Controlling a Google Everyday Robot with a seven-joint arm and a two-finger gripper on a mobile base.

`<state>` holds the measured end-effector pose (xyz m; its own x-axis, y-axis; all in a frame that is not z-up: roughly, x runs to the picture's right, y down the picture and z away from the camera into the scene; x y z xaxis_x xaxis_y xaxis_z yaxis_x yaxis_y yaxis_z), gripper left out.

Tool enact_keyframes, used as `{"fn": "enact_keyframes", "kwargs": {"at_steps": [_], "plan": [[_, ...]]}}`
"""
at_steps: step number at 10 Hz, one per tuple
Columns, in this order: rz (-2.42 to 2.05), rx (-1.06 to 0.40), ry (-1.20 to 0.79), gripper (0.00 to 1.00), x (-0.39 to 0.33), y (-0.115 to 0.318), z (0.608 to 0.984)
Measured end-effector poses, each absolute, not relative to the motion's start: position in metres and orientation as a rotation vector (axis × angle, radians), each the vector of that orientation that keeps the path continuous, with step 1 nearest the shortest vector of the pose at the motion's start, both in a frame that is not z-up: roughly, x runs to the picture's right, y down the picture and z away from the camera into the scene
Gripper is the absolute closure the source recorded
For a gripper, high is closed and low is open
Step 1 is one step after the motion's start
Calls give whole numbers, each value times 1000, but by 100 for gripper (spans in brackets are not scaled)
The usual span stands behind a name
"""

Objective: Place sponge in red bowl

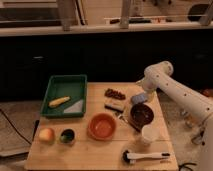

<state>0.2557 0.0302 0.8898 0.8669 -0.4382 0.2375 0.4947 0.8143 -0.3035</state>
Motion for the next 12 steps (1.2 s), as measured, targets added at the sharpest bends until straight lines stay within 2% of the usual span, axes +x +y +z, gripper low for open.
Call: {"fn": "enact_keyframes", "kwargs": {"at_steps": [8, 12], "plan": [[-432, -416, -230, 20, 254, 47, 920], [-405, -397, -220, 20, 254, 53, 934]]}}
